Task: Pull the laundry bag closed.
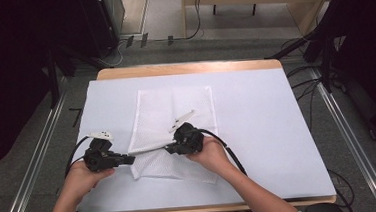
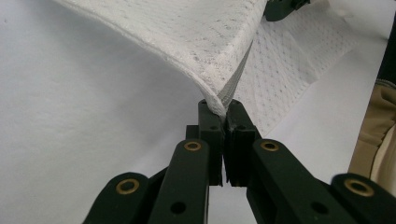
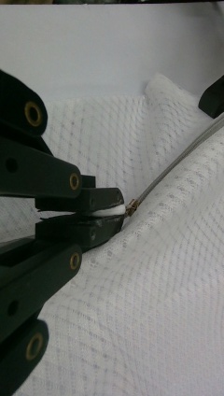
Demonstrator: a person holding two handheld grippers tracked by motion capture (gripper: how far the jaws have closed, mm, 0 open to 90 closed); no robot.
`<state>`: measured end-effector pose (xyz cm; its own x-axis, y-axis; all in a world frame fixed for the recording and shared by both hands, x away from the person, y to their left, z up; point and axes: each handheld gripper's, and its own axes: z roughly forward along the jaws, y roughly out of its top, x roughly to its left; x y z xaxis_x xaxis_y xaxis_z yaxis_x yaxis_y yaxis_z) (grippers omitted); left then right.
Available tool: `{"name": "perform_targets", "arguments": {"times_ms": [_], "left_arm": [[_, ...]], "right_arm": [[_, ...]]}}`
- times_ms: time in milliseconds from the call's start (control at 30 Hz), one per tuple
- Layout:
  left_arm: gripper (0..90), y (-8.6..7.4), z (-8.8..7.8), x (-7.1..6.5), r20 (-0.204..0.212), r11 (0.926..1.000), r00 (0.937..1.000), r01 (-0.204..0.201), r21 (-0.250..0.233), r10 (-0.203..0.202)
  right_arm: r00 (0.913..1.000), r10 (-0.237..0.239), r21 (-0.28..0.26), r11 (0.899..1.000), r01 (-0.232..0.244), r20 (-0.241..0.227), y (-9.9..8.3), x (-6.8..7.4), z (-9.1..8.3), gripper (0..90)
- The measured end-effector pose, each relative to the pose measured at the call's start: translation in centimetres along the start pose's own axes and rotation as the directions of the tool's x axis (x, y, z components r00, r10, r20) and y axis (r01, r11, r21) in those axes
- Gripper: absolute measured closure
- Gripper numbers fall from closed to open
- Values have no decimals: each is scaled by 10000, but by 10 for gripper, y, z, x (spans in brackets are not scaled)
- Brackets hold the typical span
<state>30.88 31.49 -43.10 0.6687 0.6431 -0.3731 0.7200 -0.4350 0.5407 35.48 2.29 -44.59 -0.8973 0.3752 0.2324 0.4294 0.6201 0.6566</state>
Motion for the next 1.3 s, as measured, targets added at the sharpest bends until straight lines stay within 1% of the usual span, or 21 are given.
{"name": "perform_targets", "arguments": {"times_ms": [167,233,267,333,433,533,633,833,1000,1300], "left_arm": [[883,0,0,0,51,10000,10000,-13,28,13],[883,0,0,0,179,9999,9998,105,38,-105],[883,0,0,1,202,9999,9997,137,24,-138],[883,-1,-1,1,185,9998,9996,204,-1,-204],[883,-1,-1,2,188,9998,9996,204,-18,-204],[883,-1,-1,1,213,9999,9997,112,-53,-111],[883,-1,-1,0,165,9999,9998,103,-46,-102],[883,-2,-2,2,102,9999,9999,107,9,-107],[882,-3,-2,2,134,9999,9998,149,-10,-149],[883,-3,-3,3,161,9998,9997,180,-24,-180]], "right_arm": [[10000,-42,17,10000,41,65,0,0,-1,882],[9999,-55,58,10000,54,87,-1,1,-1,882],[10000,-59,83,9999,58,66,-1,1,-2,883],[9998,-140,167,9998,137,167,-1,0,-3,883],[9998,2,153,9999,-5,211,-4,-4,-5,883],[9996,137,113,9998,-139,243,-7,-7,-9,882],[9995,158,96,9998,-161,258,-10,-10,-11,882],[9990,251,227,9994,-260,371,-17,-13,-14,882],[9983,389,209,9990,-399,431,-22,-17,-20,882],[9983,364,249,9990,-375,451,-25,-18,-24,882]]}}
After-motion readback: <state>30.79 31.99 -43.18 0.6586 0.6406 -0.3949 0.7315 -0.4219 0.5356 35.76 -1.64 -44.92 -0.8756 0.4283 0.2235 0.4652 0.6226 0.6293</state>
